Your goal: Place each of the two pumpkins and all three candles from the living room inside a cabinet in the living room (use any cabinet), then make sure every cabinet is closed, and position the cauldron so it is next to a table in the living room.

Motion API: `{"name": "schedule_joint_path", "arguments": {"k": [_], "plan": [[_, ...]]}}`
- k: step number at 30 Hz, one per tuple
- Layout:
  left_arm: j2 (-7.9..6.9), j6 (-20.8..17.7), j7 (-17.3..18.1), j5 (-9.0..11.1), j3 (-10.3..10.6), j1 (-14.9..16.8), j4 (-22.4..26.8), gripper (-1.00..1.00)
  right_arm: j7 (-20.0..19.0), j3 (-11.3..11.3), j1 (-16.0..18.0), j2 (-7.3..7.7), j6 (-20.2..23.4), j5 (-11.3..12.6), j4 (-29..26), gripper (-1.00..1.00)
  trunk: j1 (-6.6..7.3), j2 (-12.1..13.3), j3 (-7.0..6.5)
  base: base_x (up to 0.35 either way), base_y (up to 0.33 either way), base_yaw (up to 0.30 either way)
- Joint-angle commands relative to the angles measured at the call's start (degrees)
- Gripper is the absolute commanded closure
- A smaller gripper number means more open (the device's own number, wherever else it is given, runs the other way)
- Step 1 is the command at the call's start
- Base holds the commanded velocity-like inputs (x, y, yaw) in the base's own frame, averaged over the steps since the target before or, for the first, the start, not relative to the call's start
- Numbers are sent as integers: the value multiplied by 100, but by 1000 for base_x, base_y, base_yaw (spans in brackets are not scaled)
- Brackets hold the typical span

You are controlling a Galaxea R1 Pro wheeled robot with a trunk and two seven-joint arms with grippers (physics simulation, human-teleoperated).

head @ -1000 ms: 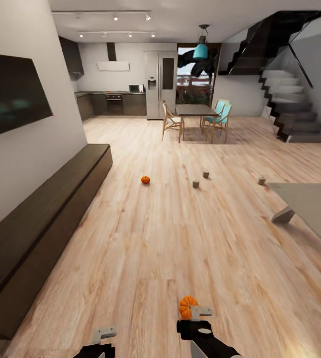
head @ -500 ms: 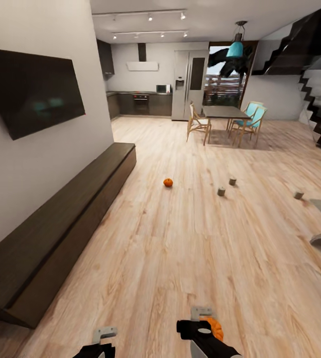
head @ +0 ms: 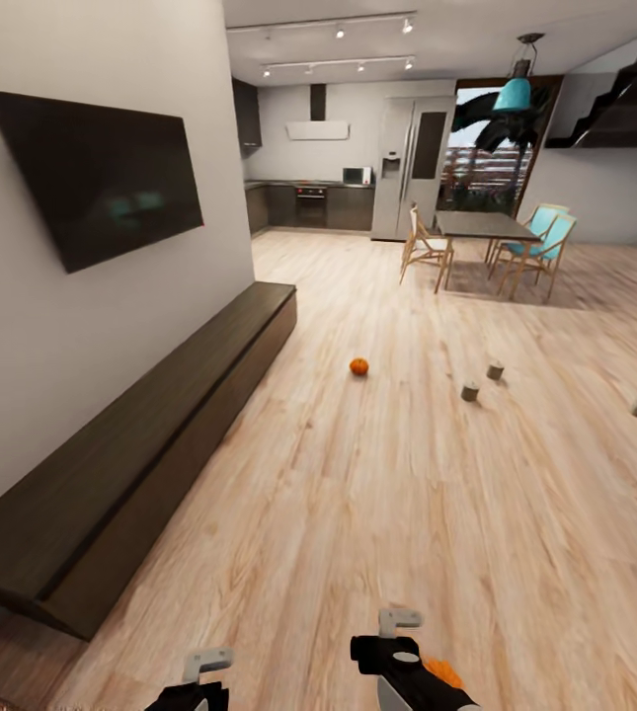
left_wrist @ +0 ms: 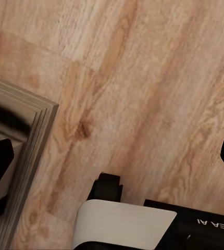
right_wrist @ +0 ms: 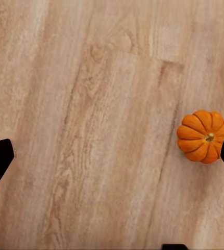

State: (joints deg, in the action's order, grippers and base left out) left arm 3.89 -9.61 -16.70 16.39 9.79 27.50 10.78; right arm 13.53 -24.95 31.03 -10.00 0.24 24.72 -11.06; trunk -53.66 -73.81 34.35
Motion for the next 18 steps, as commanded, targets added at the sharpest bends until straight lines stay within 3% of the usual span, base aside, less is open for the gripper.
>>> {"name": "schedule_joint_path", "arguments": {"k": [1,18], "plan": [[-2,-32,-35,49,49,1,12,-100,34,-45,4,0,3,41,-2,-100,-1,-3,7,99,0,261],[-2,-32,-35,42,49,1,12,-100,35,-46,4,0,3,41,-2,-100,-1,-3,45,65,-47,256]]}}
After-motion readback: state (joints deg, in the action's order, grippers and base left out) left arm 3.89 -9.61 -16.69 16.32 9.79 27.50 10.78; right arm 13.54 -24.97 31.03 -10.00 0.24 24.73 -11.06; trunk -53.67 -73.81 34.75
